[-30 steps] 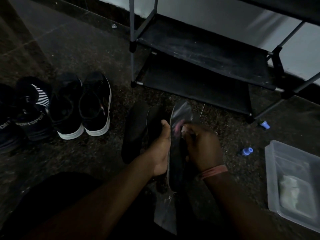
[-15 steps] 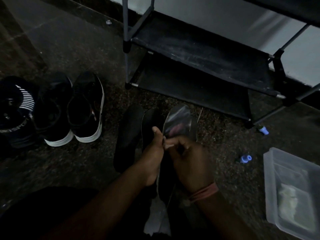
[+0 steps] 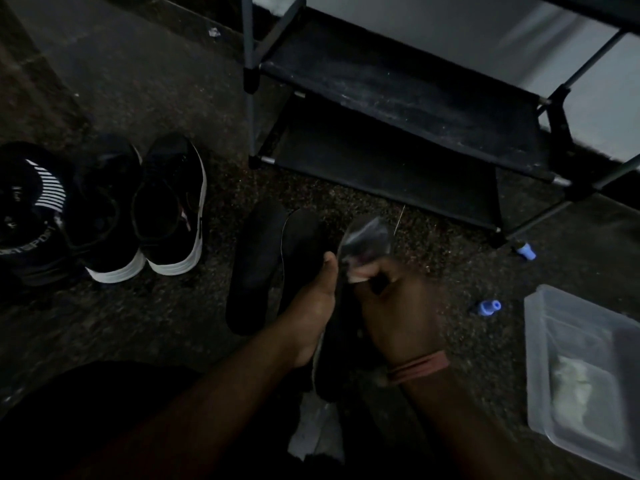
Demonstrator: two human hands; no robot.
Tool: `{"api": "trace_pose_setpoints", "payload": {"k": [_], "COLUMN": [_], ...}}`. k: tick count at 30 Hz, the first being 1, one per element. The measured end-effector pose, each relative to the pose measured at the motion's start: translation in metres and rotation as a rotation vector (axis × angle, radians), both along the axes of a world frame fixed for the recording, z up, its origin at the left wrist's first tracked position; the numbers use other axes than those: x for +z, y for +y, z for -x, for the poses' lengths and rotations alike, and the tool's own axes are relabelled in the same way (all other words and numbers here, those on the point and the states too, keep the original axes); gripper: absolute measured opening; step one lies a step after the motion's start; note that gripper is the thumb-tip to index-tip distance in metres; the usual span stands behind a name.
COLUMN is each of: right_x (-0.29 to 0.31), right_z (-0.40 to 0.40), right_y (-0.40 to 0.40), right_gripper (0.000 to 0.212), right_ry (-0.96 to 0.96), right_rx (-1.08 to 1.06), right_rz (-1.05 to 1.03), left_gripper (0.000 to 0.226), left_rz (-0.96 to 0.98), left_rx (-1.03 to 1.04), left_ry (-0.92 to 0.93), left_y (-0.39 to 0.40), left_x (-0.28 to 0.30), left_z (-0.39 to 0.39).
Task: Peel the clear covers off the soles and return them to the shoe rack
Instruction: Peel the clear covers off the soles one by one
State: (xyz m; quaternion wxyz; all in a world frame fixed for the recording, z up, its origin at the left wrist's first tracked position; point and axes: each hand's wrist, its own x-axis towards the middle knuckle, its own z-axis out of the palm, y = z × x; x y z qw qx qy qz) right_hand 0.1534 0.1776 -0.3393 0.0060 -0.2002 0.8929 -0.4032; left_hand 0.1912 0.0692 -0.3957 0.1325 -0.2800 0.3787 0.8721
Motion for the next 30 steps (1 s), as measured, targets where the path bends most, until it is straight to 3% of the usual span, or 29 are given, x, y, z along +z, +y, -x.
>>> {"api": "trace_pose_setpoints", "payload": {"k": [3, 6, 8, 11, 13, 16, 18, 21, 23, 27, 30], "right_x": [0.002, -0.005, -0.002, 0.005, 0.001, -0.003, 0.003, 0.011, 0.003, -0.003, 0.002], "right_z": [-0.009, 0.017, 0.013, -0.011, -0.005, 0.017, 0.010, -0.012, -0.001, 0.020, -0.002], "right_y": [-0.012, 0.006, 0.008, -0.011, -0.011, 0.007, 0.006, -0.012, -0.009, 0.011, -0.007], "right_gripper": [0.014, 0.011, 0.015, 0.019, 0.015, 0.011, 0.017, 0.015, 0.009, 0.011, 0.011], "right_ry": [-0.186, -0.033, 0.045, -0.179, -0.266, -0.056, 0.092, -0.052, -0.068, 0.095, -0.050], "right_rx": [0.113, -0.058, -0.061, 0.117, 0.101, -0.081, -0.059, 0.139, 0.100, -0.096, 0.085], "right_rz": [0.105, 0.004, -0.060, 0.064, 0.128, 0.023, -0.013, 0.098, 0.128, 0.047, 0.135], "left_gripper": [0.071, 0.067, 0.066, 0.068, 0.068, 0.069, 0.069, 0.066, 0.063, 0.065, 0.059], "left_rz": [0.023, -0.001, 0.009, 0.028, 0.010, -0.029, -0.043, -0.038, 0.013, 0.044, -0.033], "left_rx": [0.083, 0.009, 0.001, 0.077, 0.096, 0.055, 0.060, 0.141, 0.128, 0.045, 0.113], "left_ry": [-0.013, -0.032, -0.049, -0.044, -0.027, 0.010, 0.026, 0.040, 0.041, 0.041, 0.075], "left_y": [-0.012, -0.002, 0.000, -0.010, -0.014, -0.003, -0.002, -0.009, -0.008, 0.003, -0.002], "left_x": [-0.001, -0.005, -0.008, -0.002, -0.001, -0.001, -0.002, 0.005, 0.004, 0.001, 0.004], "left_z": [0.002, 0.000, 0.001, 0.003, 0.003, 0.002, 0.002, 0.002, 0.001, 0.000, 0.000]}}
